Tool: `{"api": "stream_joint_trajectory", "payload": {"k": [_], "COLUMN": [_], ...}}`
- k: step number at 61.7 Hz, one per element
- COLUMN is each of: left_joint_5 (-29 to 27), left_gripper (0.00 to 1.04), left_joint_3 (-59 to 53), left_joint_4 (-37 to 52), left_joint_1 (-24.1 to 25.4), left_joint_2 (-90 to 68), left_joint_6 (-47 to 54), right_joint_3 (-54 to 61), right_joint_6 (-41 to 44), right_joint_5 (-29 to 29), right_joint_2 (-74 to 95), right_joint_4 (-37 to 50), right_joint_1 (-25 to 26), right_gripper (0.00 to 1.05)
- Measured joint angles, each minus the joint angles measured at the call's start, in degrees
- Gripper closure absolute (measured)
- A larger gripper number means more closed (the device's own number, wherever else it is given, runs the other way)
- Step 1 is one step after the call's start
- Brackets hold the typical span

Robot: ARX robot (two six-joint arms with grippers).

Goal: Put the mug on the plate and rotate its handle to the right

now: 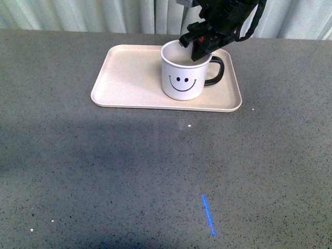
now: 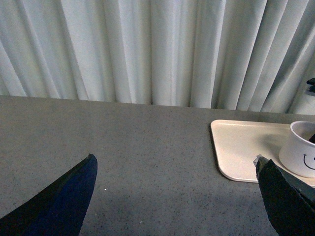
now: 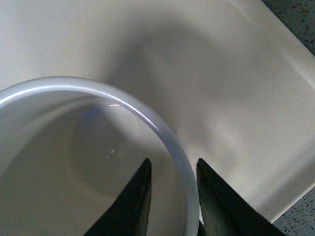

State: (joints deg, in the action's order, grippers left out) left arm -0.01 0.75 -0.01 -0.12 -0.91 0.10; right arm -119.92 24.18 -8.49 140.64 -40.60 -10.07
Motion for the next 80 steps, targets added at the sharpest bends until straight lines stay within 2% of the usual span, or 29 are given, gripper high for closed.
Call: {"api": "stream_joint_trajectory", "payload": {"k": [15,23,30,37,38,42,46,53,58,69,80], "left_joint_5": [0.0,0.02,0.0,0.02,0.02,0.02,-0.02,0.0,0.02,0.0,0.0], "left_gripper": [0.09,0.09,0.09,0.09,0.09,0.09,0.09,0.09,0.09,0.09,0.09], "left_joint_3": [0.0,0.0,0.0,0.0,0.0,0.0,0.0,0.0,0.0,0.0,0.0], "left_joint_4": [0.0,0.0,0.0,0.0,0.0,0.0,0.0,0.0,0.0,0.0,0.0], "left_joint_1": [0.0,0.0,0.0,0.0,0.0,0.0,0.0,0.0,0.0,0.0,0.0], "left_joint_2": [0.0,0.0,0.0,0.0,0.0,0.0,0.0,0.0,0.0,0.0,0.0], "left_joint_6": [0.02,0.02,0.02,0.0,0.0,0.02,0.02,0.0,0.02,0.0,0.0], "right_joint_3": [-5.31,-4.5,3.43,5.35,6.78,17.59,36.22,55.12,65.02,81.22,93.37], "right_joint_6": [1.38,1.64,2.14,2.21,0.9,-4.98,-15.56,-20.63,-22.16,-23.37,-23.56], "right_joint_5": [-0.9,-3.76,-6.34,-6.64,-4.85,6.84,15.15,14.97,14.49,13.11,11.87], "right_joint_2": [-0.94,-5.55,-13.99,-18.25,-19.26,-23.52,-29.42,-36.65,-41.81,-50.38,-58.4], "right_joint_4": [-2.21,0.0,7.89,9.03,11.65,31.23,58.8,79.32,86.42,92.74,95.97], "right_joint_1": [0.96,1.95,2.6,2.6,2.45,1.97,2.19,3.15,4.07,5.44,6.51], "right_gripper": [0.27,0.08,0.09,0.09,0.11,0.21,0.36,0.56,0.7,1.01,1.03]}}
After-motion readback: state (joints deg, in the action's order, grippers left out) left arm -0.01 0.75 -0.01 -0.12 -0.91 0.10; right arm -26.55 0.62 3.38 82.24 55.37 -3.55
